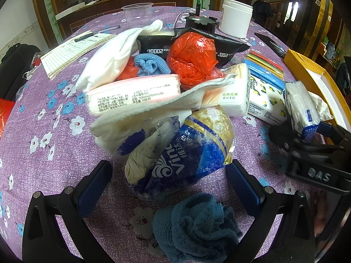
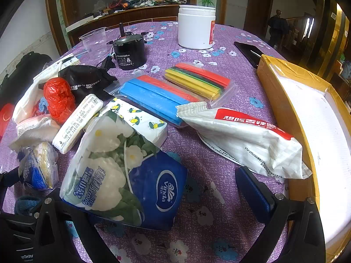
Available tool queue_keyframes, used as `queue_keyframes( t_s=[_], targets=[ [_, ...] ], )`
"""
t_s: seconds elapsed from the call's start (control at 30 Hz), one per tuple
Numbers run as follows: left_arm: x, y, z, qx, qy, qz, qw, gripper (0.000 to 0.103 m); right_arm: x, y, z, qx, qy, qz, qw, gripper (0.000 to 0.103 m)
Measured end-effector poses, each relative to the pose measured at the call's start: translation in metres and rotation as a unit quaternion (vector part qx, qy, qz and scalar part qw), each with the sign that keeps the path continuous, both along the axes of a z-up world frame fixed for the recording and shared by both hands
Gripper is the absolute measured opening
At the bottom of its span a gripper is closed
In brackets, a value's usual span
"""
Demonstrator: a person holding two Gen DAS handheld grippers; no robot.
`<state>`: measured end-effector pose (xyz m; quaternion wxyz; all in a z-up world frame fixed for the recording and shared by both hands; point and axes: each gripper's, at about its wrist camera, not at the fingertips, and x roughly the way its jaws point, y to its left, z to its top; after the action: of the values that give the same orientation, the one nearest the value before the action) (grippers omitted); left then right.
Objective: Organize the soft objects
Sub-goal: 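Move the right gripper toward the blue Vinda tissue pack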
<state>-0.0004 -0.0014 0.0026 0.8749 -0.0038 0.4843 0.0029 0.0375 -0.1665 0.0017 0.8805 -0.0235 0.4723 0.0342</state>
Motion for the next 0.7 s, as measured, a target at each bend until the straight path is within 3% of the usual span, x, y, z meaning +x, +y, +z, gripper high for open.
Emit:
queue_keyframes(
  t_s=[0.2,0.27,0.53,0.7],
  targets=[
    [0.000,0.000,0.000,0.000,0.000,0.000,1.0000,0.103,-0.001,-0.008,0.008,0.023,0.050,0.063,0.996,0.103],
    [0.000,0.000,0.000,0.000,0.000,0.000,1.0000,0.103,-0.012,-0.007,0.015,0.029,0.044,0.095,0.994,0.097],
    [0.000,0.000,0.000,0.000,0.000,0.000,1.0000,0.103,-0.056,-0.014,0.033,0.059,0.014,0.176,0.983,0.095],
    [0.000,0.000,0.000,0.000,0.000,0.000,1.0000,0.103,-0.062,-0.025,0.031,0.074,0.014,0.187,0.979,0.070]
  ],
)
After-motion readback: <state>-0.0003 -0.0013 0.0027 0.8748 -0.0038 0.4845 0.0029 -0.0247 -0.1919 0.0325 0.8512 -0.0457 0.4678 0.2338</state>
